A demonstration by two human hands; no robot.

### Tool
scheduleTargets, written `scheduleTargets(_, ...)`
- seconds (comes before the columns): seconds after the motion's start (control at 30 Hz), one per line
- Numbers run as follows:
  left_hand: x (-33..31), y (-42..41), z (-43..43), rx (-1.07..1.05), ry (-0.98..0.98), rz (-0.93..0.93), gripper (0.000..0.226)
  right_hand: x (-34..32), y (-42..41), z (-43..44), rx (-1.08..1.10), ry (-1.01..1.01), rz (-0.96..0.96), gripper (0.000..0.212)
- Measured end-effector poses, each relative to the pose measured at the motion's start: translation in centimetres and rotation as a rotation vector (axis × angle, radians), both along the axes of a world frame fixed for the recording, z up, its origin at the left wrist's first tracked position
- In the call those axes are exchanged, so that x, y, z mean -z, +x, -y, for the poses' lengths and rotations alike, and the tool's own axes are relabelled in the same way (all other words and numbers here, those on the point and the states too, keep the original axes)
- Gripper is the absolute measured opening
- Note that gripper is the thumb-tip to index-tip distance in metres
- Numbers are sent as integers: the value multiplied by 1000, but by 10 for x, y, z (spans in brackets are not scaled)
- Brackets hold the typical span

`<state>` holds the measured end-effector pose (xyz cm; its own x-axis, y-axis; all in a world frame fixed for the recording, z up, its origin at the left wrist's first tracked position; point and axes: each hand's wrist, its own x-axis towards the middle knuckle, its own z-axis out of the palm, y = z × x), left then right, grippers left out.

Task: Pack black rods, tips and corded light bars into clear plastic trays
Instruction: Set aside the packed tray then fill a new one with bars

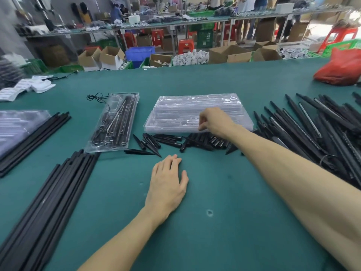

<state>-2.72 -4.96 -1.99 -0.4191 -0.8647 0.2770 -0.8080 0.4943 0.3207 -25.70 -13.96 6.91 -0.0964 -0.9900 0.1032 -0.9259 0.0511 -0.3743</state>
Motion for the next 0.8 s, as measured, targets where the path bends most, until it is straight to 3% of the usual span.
scheduleTargets(0.1, 0, 0, 0, 1, 6, -7, 46, -2, -5, 3, -6, 27, 19, 4)
scheduleTargets(0.43, -1, 0, 0, 4, 3, -4, 47, -3, -8, 9, -45, 15, -29, 32)
scheduleTargets(0.8, 0, 0, 0, 4, 8, -18, 48, -5, -10, 12, -114, 2, -154, 34)
